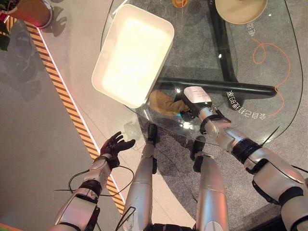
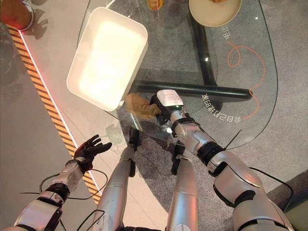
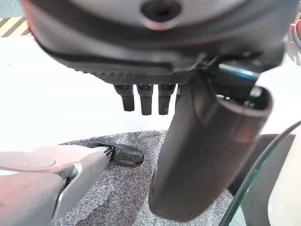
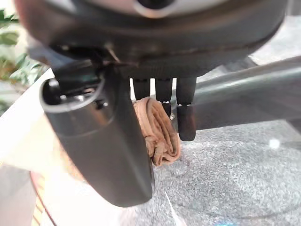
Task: Wipe the table with a cloth and put it in the basket.
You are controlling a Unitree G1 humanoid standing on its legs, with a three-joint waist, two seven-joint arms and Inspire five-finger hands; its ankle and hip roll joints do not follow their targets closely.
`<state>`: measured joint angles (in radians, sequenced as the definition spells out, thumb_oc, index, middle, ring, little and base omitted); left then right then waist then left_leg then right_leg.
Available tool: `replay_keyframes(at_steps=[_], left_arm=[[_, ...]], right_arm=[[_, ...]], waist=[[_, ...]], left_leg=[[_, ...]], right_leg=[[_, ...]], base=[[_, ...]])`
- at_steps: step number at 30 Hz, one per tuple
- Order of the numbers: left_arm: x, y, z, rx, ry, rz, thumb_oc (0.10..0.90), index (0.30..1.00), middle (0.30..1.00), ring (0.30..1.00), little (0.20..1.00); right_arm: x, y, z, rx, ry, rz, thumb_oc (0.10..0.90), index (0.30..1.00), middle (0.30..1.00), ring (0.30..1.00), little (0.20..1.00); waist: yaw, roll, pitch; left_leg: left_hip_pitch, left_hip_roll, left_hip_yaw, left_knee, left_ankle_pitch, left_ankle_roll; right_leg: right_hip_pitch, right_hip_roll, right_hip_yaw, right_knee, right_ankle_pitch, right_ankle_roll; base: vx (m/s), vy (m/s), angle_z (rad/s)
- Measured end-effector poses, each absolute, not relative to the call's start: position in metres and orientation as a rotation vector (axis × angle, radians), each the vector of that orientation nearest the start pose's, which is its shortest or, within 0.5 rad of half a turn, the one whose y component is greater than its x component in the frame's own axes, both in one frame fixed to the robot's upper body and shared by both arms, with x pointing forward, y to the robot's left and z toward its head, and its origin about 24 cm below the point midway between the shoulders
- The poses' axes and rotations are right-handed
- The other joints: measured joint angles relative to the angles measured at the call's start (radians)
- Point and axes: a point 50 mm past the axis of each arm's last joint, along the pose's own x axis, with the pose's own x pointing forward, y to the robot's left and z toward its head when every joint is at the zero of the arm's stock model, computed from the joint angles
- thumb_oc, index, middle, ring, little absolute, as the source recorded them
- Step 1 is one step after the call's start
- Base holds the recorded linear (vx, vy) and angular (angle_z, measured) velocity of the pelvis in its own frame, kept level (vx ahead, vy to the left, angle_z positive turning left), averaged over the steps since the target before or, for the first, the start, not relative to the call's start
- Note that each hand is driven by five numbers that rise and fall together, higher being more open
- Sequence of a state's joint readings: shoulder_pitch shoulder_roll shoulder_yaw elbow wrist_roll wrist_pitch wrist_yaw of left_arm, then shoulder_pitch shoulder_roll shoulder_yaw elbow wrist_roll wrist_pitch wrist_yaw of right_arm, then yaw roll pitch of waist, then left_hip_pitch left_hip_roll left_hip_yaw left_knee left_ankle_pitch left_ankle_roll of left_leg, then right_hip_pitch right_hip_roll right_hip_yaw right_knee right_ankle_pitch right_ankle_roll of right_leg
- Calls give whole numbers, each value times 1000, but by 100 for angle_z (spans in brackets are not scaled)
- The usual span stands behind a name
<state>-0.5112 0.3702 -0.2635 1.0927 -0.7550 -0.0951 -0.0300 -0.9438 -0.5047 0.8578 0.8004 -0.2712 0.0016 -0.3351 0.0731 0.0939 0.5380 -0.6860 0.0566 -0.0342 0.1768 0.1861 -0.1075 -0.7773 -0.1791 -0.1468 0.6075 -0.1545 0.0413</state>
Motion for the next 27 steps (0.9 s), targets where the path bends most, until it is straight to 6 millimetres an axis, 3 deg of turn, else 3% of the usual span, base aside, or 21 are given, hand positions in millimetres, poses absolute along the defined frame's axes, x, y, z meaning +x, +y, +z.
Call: replay_keyframes(at_steps=[11, 15, 17, 21, 24, 27], left_arm=[[307, 235, -30, -200, 467, 165, 800, 900, 900, 900, 900], [308, 237, -28, -196, 461, 165, 800, 900, 900, 900, 900], [307, 240, -28, -192, 461, 170, 800, 900, 900, 900, 900], [307, 248, -25, -176, 454, 184, 800, 900, 900, 900, 900], [307, 250, -24, -175, 454, 187, 800, 900, 900, 900, 900], [306, 250, -25, -176, 459, 189, 800, 900, 900, 900, 900]], right_arm=[[392, -162, 125, -1035, -231, -72, 100, 300, 300, 300, 200], [395, -181, 132, -930, -202, -196, 100, 300, 300, 300, 200], [397, -196, 138, -872, -186, -303, 100, 300, 300, 300, 200], [397, -244, 153, -738, -87, -603, 100, 300, 300, 300, 200], [386, -285, 158, -715, -13, -768, 100, 300, 300, 300, 200], [370, -319, 150, -678, 87, -902, 100, 300, 300, 300, 200]], waist=[[5, -1, 0], [8, -3, 1], [8, -4, 1], [7, -12, 2], [7, -15, 3], [-1, -18, 5]], left_leg=[[-30, -3, -10, 20, -1, 1], [-32, -10, -10, 24, -2, 3], [-36, -14, -9, 32, -5, 7], [-42, -18, -8, 34, -7, 11], [-49, -21, -8, 36, -11, 20], [-50, -21, -6, 39, -11, 26]], right_leg=[[-12, -2, -7, -2, -1, -2], [-12, -9, -6, -2, 0, -1], [-11, -12, -5, -3, 1, 1], [-10, -16, -5, -12, 4, 9], [-10, -16, -5, -24, 18, 15], [-1, -15, -5, -39, 25, 19]], base=[[5, -2, 1], [13, 2, 2], [0, 0, 0], [0, 0, 0], [0, 0, 0], [0, 0, 0]])
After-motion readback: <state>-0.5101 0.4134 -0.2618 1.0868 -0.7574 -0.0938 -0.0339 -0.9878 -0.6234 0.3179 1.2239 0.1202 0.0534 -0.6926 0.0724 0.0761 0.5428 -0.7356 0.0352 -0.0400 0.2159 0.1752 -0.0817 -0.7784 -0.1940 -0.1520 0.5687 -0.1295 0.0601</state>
